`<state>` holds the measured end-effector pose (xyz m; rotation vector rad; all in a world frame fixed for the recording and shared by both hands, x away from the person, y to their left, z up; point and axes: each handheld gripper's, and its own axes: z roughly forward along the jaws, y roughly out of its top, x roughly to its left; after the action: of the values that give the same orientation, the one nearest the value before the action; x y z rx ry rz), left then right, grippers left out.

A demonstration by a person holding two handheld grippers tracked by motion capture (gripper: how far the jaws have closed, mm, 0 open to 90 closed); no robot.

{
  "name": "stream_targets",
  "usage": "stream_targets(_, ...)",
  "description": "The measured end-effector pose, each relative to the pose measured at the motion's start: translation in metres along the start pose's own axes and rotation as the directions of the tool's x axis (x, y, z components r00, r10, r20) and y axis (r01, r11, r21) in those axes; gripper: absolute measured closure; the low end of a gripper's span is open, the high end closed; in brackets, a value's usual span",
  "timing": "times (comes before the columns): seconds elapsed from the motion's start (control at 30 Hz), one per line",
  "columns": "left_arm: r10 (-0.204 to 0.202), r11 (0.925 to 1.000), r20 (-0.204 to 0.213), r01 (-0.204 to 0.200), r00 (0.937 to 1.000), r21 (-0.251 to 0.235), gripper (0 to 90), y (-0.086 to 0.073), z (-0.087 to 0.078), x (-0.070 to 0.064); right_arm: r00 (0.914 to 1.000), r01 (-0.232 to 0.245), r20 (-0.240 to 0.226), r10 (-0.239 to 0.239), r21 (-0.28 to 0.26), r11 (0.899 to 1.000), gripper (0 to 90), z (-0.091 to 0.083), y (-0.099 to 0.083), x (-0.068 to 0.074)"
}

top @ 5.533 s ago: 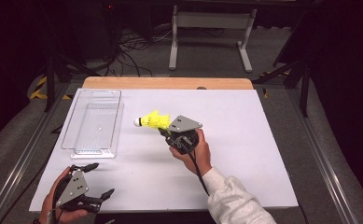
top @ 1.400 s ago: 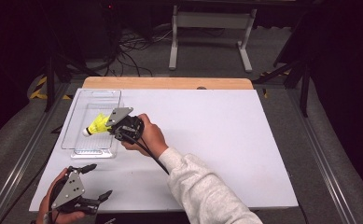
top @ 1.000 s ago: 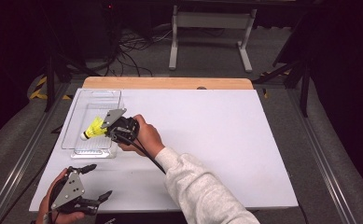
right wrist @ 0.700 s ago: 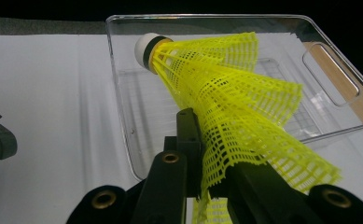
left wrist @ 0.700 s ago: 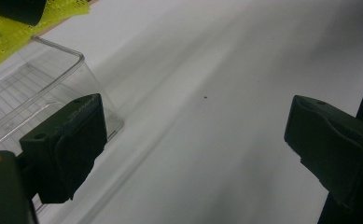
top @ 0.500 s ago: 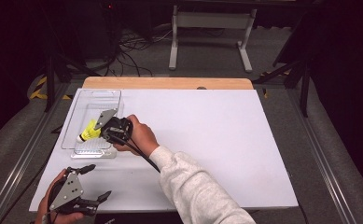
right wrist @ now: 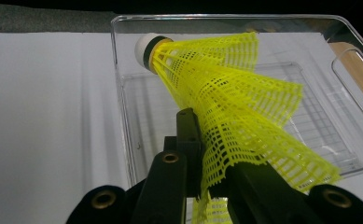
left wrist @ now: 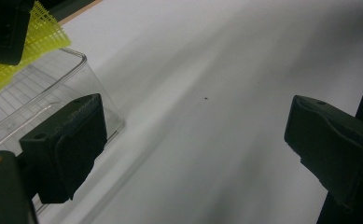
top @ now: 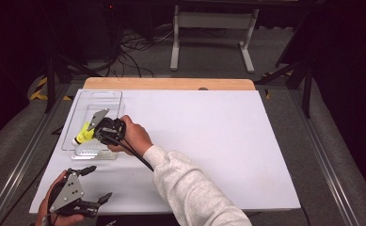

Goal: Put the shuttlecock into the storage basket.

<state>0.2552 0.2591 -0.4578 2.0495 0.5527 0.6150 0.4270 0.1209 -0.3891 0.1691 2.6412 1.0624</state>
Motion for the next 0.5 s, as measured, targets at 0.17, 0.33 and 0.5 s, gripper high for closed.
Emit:
stream_targets(0.17, -0.004, 1.0, 0.003, 0.004, 1.0, 0.0, 6.8, 0.0, 0.0, 0.0, 0.9999, -0.004, -0.012, 0.004, 0.003, 1.0, 87.3, 0.005, 0.003, -0.001)
stream_targets(0.33, -0.002, 1.0, 0.006, 0.002, 1.0, -0.002, 6.8, 0.0, 0.001, 0.0, 0.9997, -0.007, -0.022, 0.008, 0.013, 1.0, 87.3, 0.011, 0.006, -0.002)
stream_targets(0.5, 0.004, 1.0, 0.003, -0.004, 1.0, -0.003, 6.8, 0.0, 0.0, 0.0, 0.9995, -0.011, -0.028, 0.013, 0.049, 0.999, 87.2, 0.023, 0.003, -0.001)
